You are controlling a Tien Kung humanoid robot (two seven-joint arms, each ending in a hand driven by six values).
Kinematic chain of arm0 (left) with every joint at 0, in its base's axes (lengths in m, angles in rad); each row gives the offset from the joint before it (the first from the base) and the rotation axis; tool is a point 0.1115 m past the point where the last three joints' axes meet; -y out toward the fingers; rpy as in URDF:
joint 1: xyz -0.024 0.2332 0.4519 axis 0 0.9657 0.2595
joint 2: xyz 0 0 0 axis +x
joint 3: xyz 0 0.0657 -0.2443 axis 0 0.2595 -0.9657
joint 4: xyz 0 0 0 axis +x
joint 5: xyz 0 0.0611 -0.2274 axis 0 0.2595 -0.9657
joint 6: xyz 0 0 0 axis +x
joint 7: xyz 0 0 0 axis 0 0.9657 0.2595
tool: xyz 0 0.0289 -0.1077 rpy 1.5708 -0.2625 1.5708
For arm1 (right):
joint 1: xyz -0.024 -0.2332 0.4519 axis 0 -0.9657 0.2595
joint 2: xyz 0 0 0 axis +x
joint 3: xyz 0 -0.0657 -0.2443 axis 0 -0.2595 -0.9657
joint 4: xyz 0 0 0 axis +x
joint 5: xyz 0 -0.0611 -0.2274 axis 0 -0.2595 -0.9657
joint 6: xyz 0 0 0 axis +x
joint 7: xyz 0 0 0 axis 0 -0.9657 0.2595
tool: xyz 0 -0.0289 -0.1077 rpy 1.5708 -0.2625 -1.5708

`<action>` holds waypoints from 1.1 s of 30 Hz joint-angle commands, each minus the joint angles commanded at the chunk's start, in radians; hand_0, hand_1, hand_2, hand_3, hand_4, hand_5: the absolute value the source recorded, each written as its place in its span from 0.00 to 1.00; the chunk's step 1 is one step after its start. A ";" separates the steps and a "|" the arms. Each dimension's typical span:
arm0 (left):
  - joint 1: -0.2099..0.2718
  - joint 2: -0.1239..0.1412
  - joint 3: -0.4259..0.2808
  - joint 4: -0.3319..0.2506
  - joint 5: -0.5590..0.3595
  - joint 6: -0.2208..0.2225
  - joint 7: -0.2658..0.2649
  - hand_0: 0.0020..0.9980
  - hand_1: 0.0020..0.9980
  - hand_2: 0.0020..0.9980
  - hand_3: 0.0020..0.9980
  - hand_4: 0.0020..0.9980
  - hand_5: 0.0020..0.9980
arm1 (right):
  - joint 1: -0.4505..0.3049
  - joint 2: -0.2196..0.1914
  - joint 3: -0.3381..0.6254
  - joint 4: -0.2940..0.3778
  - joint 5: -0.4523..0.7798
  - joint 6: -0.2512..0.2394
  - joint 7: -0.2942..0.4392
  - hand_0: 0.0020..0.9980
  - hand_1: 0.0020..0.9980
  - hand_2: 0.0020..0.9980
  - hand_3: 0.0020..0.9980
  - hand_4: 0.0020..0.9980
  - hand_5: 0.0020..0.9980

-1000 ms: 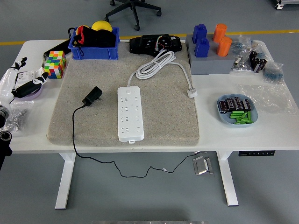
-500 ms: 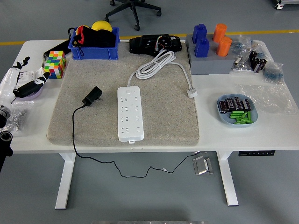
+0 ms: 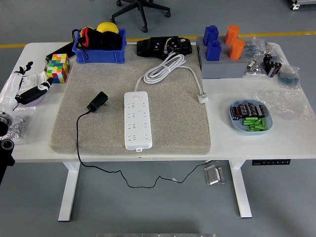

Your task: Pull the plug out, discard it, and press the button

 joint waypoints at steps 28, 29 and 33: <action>0.004 -0.001 0.009 -0.005 -0.001 -0.003 0.004 1.00 0.99 0.98 0.97 0.77 0.56 | -0.004 0.000 -0.005 -0.001 0.001 0.000 0.000 0.77 0.73 0.72 0.71 0.89 0.66; 0.004 -0.001 0.009 -0.006 -0.001 -0.003 0.004 0.99 0.99 0.98 0.97 0.77 0.55 | -0.004 0.000 -0.004 -0.002 0.001 0.000 0.000 0.77 0.73 0.72 0.71 0.89 0.66; 0.008 -0.002 0.010 -0.008 0.000 -0.004 0.006 0.99 0.99 0.98 0.97 0.77 0.55 | -0.006 0.001 -0.001 -0.003 -0.005 -0.001 -0.001 0.77 0.73 0.72 0.71 0.89 0.66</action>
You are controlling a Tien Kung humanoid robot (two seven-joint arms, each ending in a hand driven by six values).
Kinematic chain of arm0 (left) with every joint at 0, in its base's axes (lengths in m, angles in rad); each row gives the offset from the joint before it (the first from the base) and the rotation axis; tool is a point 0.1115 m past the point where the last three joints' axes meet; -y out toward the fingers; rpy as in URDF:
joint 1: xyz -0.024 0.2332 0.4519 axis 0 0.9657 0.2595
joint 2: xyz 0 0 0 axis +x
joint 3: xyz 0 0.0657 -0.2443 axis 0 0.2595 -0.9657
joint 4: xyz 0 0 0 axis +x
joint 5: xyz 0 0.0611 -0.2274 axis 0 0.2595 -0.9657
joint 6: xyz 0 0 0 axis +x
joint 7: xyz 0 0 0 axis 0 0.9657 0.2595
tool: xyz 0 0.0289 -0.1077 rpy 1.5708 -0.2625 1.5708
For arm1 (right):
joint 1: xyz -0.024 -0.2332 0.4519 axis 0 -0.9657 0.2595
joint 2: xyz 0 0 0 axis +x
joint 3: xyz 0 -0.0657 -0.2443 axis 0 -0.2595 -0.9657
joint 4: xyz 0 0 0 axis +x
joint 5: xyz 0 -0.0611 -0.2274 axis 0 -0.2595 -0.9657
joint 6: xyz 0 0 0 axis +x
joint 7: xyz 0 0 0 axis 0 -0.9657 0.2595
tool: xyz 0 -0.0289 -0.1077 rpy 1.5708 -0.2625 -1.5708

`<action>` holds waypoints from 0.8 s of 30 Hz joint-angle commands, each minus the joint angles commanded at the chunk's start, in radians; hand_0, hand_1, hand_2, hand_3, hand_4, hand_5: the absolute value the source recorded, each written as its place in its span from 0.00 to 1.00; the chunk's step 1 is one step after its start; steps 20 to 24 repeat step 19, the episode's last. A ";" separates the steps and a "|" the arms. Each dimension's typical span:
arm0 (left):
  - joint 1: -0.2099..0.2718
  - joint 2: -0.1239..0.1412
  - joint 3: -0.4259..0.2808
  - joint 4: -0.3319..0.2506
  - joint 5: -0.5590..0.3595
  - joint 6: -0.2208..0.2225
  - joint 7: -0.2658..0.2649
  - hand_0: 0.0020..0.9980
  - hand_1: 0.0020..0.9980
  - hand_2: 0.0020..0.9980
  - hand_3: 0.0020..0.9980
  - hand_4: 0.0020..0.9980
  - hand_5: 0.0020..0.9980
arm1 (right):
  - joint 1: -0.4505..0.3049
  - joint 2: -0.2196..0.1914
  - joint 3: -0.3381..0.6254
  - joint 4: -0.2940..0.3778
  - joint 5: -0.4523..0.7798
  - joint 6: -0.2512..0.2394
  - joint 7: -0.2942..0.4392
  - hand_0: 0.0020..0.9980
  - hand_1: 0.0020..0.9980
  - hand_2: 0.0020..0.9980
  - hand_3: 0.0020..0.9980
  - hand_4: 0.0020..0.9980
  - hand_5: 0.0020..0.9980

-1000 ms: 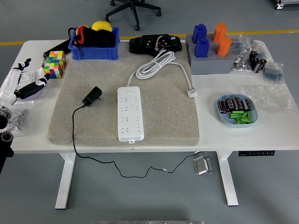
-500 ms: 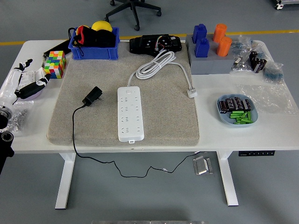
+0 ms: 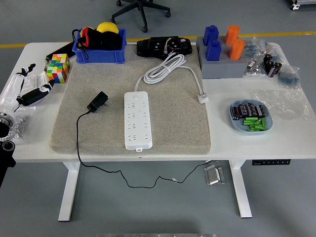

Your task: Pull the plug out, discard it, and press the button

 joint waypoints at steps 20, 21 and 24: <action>0.000 0.000 0.000 0.000 0.001 -0.001 0.005 0.99 0.99 0.98 0.96 0.77 0.54 | 0.002 0.002 0.000 0.002 0.006 0.000 0.000 0.77 0.73 0.72 0.71 0.89 0.66; 0.000 0.000 0.000 0.000 0.001 -0.001 0.005 0.99 0.99 0.98 0.96 0.77 0.54 | 0.002 0.002 0.000 0.002 0.006 0.000 0.000 0.77 0.73 0.72 0.71 0.89 0.66; 0.000 0.000 0.000 0.000 0.001 -0.001 0.005 0.99 0.99 0.98 0.96 0.77 0.54 | 0.002 0.002 0.000 0.002 0.006 0.000 0.000 0.77 0.73 0.72 0.71 0.89 0.66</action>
